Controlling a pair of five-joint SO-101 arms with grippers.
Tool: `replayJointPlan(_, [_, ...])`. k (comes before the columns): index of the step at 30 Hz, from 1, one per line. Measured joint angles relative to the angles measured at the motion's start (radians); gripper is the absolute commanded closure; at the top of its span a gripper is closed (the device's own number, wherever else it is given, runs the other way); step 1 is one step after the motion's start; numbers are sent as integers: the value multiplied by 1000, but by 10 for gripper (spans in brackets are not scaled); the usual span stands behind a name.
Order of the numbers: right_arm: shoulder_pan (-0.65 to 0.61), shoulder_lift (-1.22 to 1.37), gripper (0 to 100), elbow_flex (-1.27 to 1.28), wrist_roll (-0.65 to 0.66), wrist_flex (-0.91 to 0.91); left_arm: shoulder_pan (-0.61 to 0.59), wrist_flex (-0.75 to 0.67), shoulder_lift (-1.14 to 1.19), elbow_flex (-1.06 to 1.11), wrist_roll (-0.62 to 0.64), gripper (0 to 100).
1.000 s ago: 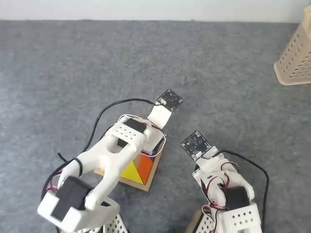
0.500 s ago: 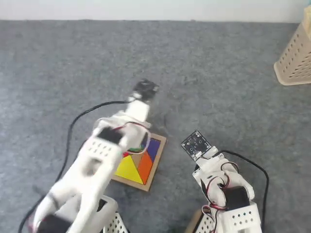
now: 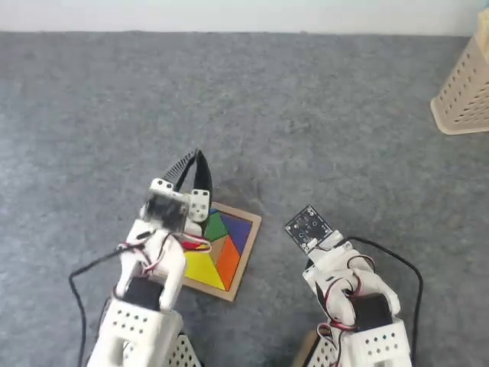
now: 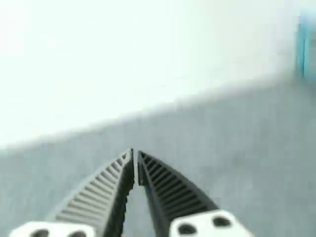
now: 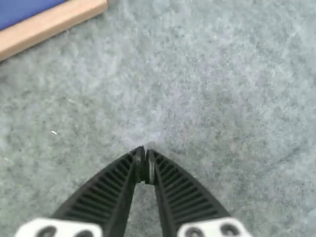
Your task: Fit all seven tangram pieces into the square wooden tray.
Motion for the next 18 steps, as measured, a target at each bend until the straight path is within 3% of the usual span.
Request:
replayJointPlan(4, [0, 0, 991, 0, 0, 0, -2, 164, -176, 14, 2, 989])
replayJointPlan(13, [0, 0, 991, 0, 0, 0, -2, 939, -342, 14, 0, 988])
replayJointPlan(15, [0, 0, 991, 0, 0, 0, -32, 1005, -342, 14, -46, 988])
replayJointPlan(18, [0, 0, 991, 0, 0, 0, -160, 1013, -342, 14, -235, 988])
